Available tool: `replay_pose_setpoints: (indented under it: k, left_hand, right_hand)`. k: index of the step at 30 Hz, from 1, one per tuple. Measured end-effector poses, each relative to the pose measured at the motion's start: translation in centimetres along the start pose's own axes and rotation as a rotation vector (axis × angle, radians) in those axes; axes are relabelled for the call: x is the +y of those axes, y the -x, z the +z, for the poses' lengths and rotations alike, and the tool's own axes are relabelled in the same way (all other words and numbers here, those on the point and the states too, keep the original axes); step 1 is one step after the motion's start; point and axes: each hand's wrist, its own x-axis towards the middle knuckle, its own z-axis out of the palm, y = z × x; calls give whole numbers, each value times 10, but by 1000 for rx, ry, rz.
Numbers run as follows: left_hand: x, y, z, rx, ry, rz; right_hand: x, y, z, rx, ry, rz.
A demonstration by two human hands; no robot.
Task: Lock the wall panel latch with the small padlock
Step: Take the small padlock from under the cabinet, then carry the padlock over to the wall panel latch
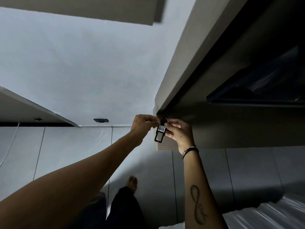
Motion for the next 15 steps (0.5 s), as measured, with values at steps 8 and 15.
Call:
replay_pose_setpoints:
  k: [8,15]
  left_hand:
    - [24,52,-89,-61,277,34]
    - [79,110,-186,-56,399,149]
  right_hand:
    - [-36,54,73,-90,-46,-111]
    - [-98,108,155,-203,-67,-269]
